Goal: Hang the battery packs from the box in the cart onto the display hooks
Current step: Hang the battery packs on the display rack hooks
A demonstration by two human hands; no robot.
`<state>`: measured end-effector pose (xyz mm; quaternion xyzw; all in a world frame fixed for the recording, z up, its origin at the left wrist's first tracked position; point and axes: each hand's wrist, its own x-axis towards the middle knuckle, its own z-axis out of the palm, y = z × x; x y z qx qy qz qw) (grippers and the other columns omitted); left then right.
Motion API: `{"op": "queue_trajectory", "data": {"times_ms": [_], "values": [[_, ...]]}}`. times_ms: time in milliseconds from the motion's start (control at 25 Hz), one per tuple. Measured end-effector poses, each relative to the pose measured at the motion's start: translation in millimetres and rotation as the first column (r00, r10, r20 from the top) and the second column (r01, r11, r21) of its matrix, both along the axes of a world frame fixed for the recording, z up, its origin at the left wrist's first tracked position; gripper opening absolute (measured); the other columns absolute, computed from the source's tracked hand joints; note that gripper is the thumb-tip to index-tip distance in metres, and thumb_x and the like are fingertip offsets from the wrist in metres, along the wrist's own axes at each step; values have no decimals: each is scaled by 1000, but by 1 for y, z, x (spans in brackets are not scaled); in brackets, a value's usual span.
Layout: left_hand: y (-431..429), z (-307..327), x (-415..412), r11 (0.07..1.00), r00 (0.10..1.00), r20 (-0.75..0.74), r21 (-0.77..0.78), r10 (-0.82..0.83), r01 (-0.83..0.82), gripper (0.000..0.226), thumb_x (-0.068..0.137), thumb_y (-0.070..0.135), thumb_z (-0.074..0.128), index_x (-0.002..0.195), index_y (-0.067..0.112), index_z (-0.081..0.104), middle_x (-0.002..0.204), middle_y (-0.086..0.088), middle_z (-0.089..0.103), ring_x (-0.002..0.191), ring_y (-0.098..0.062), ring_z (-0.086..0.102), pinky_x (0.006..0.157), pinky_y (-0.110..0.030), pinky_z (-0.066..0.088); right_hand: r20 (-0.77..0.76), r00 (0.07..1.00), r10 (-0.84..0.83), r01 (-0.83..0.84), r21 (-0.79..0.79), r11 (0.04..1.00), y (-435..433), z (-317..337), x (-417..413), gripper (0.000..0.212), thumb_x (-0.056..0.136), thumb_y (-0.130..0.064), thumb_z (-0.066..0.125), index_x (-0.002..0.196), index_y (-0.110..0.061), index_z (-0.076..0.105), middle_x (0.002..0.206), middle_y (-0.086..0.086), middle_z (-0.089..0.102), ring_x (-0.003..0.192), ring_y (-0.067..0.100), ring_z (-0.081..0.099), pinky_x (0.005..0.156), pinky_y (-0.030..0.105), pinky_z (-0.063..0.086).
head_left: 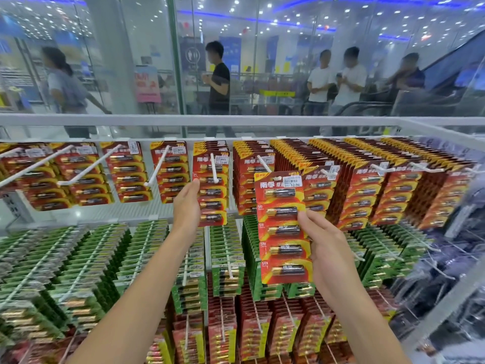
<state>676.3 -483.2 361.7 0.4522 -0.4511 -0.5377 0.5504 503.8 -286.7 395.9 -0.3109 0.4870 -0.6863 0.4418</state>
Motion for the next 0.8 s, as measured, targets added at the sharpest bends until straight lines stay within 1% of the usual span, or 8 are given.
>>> {"op": "queue_trajectory", "data": {"times_ms": [80, 120, 240, 320, 440, 560, 680, 800], "values": [[1, -1, 0, 1000, 1000, -12, -18, 14, -14, 31, 110, 38, 48, 109, 19, 72, 102, -6, 80, 95, -28, 78, 88, -50, 62, 0, 1000, -7, 7, 15, 1000, -9, -2, 2, 19, 104, -24, 57, 106, -18, 75, 102, 6, 80, 88, 24, 78, 69, 39, 64], [1, -2, 1, 999, 1000, -16, -27, 25, -25, 30, 109, 37, 50, 107, 17, 73, 102, -6, 80, 94, -28, 78, 85, -49, 63, -10, 1000, -2, 2, 26, 1000, -17, -5, 2, 22, 105, -25, 55, 108, -17, 75, 103, 8, 79, 90, 28, 78, 73, 43, 64], [-1, -7, 3, 996, 998, -24, -72, 60, -62, 29, 107, 35, 56, 100, 16, 77, 101, -7, 80, 93, -29, 78, 86, -55, 62, -61, 998, -26, 31, 83, 996, -52, -8, 7, 27, 108, -30, 52, 107, -18, 75, 104, 9, 79, 96, 33, 76, 87, 55, 61], [-3, -10, 5, 991, 997, 3, -106, 78, -77, 28, 105, 38, 59, 97, 20, 78, 99, -5, 80, 94, -29, 77, 88, -58, 61, -90, 994, -65, 74, 97, 993, -78, -10, 10, 27, 108, -34, 51, 104, -21, 74, 100, 6, 79, 91, 30, 77, 86, 56, 61], [-4, -14, 7, 981, 994, 51, -177, 95, -85, 27, 106, 38, 58, 96, 21, 77, 97, -2, 79, 94, -24, 76, 90, -56, 60, -154, 977, -146, 165, 115, 980, -112, -20, 11, 28, 109, -38, 48, 104, -25, 72, 95, 5, 77, 85, 29, 73, 79, 48, 60], [-9, -21, 8, 970, 989, 107, -229, 102, -76, 24, 106, 38, 58, 102, 23, 76, 101, 0, 78, 99, -24, 74, 93, -57, 58, -204, 958, -202, 223, 83, 971, -132, -27, 9, 29, 110, -36, 45, 118, -22, 68, 89, -8, 66, 83, 13, 60, 68, 28, 45], [-11, -25, 9, 970, 986, 126, -230, 104, -73, 21, 106, 36, 57, 107, 25, 75, 102, 2, 78, 100, -22, 74, 93, -55, 58, -241, 939, -247, 267, 53, 962, -143, -34, 7, 32, 110, -37, 42, 124, -19, 66, 88, -13, 56, 80, 10, 50, 67, 27, 38], [-5, -23, 10, 965, 978, 163, -245, 132, -90, 16, 106, 32, 58, 111, 26, 71, 106, 6, 75, 102, -13, 70, 97, -46, 58, -275, 922, -274, 295, 40, 955, -145, -43, 6, 35, 109, -42, 43, 122, -20, 66, 76, -12, 48, 68, 9, 45, 65, 28, 36]]}}
